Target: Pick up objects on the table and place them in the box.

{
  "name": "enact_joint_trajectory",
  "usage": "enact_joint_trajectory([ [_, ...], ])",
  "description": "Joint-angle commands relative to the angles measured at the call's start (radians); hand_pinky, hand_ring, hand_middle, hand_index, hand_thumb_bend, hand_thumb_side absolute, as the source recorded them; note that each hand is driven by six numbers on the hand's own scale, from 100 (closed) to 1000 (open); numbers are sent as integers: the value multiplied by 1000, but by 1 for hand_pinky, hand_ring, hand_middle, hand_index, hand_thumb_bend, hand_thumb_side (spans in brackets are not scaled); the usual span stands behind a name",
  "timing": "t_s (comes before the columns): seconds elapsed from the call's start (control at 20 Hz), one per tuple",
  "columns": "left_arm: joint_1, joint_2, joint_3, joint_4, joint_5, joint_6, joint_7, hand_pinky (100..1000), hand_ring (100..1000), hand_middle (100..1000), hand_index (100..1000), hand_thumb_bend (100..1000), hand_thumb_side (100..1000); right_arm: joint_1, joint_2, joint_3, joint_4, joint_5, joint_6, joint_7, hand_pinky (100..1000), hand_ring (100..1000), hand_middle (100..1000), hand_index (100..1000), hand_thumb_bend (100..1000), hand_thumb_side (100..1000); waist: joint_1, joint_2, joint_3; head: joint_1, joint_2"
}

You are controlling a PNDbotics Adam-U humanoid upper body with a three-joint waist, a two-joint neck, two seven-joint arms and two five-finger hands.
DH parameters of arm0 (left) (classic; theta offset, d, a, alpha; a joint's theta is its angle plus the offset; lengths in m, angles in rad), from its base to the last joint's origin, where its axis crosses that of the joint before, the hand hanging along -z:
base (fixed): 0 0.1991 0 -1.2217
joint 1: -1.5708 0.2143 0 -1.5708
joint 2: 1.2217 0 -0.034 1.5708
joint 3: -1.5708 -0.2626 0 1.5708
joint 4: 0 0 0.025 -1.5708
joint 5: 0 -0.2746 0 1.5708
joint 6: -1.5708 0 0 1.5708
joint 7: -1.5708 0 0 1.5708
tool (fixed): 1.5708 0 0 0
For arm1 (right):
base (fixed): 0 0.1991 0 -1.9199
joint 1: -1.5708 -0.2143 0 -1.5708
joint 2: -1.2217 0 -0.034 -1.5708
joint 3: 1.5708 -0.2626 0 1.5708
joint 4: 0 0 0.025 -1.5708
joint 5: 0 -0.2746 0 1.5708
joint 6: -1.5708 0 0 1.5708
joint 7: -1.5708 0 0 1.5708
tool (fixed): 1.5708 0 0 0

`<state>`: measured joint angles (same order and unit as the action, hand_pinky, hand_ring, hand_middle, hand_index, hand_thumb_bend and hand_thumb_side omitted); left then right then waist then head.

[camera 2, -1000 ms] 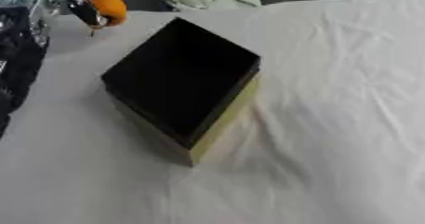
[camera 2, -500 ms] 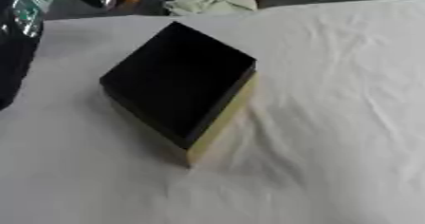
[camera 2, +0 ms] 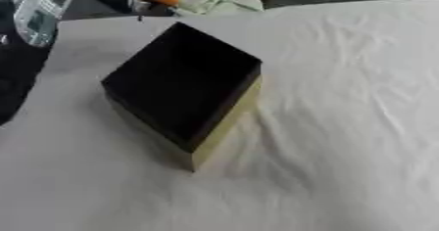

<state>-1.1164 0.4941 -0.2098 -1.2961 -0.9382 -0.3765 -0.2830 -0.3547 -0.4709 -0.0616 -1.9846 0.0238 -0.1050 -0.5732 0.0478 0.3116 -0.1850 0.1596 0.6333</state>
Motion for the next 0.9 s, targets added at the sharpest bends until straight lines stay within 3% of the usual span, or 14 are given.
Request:
enact_joint_trajectory([
  [0.05,0,-16,-22,-54,-18,-12,-2,240,481,505,531,405,100,-14,-15,-12,-15,-1,-1,-5,778,765,676,864,278,1000,-7,-21,-1,1,8],
  [0.75,91,-90,-71,-7,-192,-59,35,267,526,555,566,422,100,-12,-4,-12,-15,0,0,-15,778,765,674,864,280,1000,-9,-13,-1,4,11],
  [0.85,98,-95,-79,2,-197,-73,20,327,568,601,623,444,100,-12,-3,-12,-15,0,0,-15,778,765,674,864,280,1000,-9,-13,0,3,10],
  [0.9,100,-96,-80,4,-199,-80,10,428,628,674,701,483,100,-12,-3,-12,-15,0,0,-15,778,765,674,864,281,1000,-9,-13,0,2,10],
])
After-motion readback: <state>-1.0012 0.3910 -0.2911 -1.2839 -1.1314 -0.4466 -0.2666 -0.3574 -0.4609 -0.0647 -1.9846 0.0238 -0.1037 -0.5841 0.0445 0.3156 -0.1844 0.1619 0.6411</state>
